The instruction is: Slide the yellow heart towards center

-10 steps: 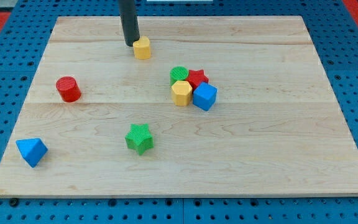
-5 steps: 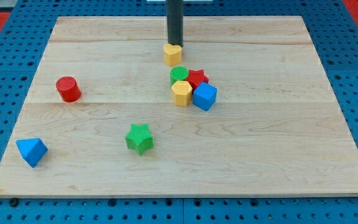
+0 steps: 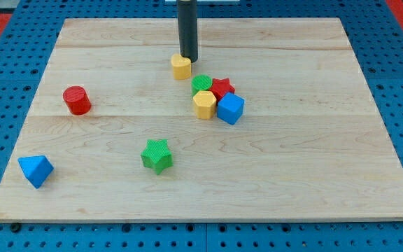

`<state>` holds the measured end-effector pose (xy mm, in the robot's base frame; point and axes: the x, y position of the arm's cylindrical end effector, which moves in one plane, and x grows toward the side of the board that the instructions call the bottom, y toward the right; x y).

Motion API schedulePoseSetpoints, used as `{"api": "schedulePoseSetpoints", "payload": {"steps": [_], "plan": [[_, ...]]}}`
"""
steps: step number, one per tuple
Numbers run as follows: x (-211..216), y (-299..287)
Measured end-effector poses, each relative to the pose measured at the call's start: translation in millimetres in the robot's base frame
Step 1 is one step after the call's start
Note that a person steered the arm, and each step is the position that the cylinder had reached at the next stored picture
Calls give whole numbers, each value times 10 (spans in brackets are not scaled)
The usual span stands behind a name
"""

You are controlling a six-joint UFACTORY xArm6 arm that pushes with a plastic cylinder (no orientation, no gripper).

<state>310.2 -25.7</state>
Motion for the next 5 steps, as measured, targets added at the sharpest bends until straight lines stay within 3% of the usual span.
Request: {"api": "schedulePoseSetpoints", "payload": {"steps": [2, 5], "plan": [[29, -96], [443, -302]]}}
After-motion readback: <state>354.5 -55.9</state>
